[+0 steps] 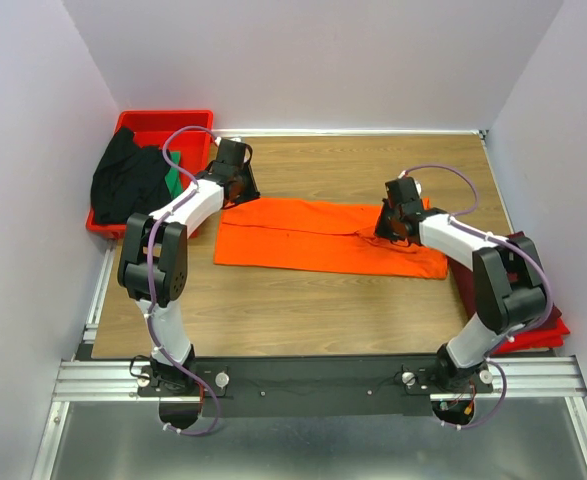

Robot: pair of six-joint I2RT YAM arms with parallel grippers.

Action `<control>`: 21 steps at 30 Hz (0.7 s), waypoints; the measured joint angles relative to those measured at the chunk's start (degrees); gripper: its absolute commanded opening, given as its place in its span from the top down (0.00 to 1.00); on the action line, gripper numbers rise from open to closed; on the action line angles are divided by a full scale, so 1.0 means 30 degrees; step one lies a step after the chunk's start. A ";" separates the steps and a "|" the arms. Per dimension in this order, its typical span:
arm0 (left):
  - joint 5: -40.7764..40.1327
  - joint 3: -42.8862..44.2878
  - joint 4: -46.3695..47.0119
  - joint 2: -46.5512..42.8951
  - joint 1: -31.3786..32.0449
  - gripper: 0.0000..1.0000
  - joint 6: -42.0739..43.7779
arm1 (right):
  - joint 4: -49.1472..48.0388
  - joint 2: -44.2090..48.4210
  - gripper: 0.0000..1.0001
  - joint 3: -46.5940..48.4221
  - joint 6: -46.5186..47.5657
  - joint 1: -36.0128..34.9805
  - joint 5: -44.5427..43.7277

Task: Fold and stack the t-shirts
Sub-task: Fold the tshirt

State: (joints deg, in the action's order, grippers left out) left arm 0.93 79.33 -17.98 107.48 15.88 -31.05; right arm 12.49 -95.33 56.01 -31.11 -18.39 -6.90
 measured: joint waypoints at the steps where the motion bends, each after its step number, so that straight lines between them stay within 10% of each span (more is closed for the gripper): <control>1: 0.0029 0.0000 0.0007 0.0000 0.0000 0.68 0.0000 | -0.0007 0.0299 0.92 -0.0291 -0.0087 -0.0022 0.0153; 8: 0.0182 -0.0029 0.0029 0.0000 0.0000 0.68 0.0000 | -0.0029 0.1304 0.91 -0.1239 -0.0481 -0.0291 0.0860; 21: 0.0364 -0.0029 0.0036 0.0000 0.0131 0.69 0.0087 | 0.0073 0.2543 0.57 -0.1836 -0.0911 -0.1078 0.1508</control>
State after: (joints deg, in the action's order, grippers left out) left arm 2.02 79.24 -17.87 107.48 16.27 -30.79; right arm 12.71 -87.70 50.50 -33.85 -21.63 -2.37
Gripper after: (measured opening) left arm 0.316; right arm 0.403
